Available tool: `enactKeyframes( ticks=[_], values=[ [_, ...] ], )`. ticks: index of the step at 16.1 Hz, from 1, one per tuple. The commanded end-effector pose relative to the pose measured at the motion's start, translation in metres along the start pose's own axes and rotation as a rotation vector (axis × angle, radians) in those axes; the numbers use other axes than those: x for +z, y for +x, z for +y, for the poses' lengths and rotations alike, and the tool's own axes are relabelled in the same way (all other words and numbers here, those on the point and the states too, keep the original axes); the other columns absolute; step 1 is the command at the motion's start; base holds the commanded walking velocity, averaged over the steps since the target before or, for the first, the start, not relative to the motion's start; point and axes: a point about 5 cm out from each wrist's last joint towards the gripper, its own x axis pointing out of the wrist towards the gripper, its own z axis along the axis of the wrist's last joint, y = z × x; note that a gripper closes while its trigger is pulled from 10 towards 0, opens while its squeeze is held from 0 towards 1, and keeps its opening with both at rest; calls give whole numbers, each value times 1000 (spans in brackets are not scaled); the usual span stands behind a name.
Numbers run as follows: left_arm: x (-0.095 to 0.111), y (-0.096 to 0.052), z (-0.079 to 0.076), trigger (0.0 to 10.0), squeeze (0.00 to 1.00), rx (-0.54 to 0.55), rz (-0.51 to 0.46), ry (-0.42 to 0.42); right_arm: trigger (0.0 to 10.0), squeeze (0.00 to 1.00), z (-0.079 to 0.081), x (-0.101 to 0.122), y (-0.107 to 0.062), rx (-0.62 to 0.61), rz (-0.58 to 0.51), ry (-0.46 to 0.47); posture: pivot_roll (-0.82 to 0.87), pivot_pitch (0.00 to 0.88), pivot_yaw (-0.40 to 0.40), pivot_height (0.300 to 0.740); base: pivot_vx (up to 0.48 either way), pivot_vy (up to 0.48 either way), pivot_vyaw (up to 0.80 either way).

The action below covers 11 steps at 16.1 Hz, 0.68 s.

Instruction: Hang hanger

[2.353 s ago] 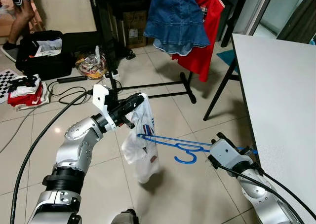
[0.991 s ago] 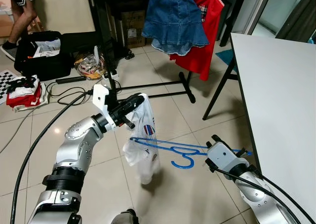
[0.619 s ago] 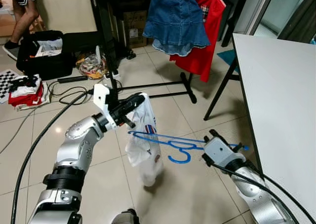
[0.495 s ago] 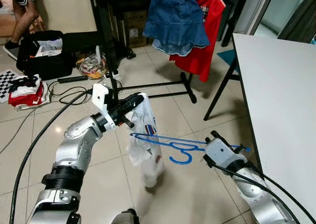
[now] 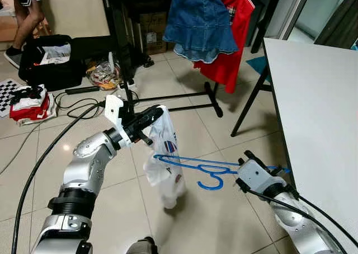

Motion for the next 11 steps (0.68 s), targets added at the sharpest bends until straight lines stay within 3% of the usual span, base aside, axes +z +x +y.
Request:
enactKeyframes(
  ticks=[1, 5, 11],
  values=[
    [3, 4, -2, 10000, 0, -23, -4, 18, 10000, 0, -6, -5, -3, -25, 12, -29, 73, 112, 27, 740, 0, 0, 0],
    [3, 4, -2, 10000, 0, -22, -6, 18, 10000, 0, -9, 2, 3, -50, -10, -29, 76, 112, 26, 740, 0, 0, 0],
    [3, 2, -2, 10000, 0, -17, -5, 17, 10000, 0, 8, 17, 9, -12, -62, 8, 83, 119, 26, 740, 0, 0, 0]
  ],
)
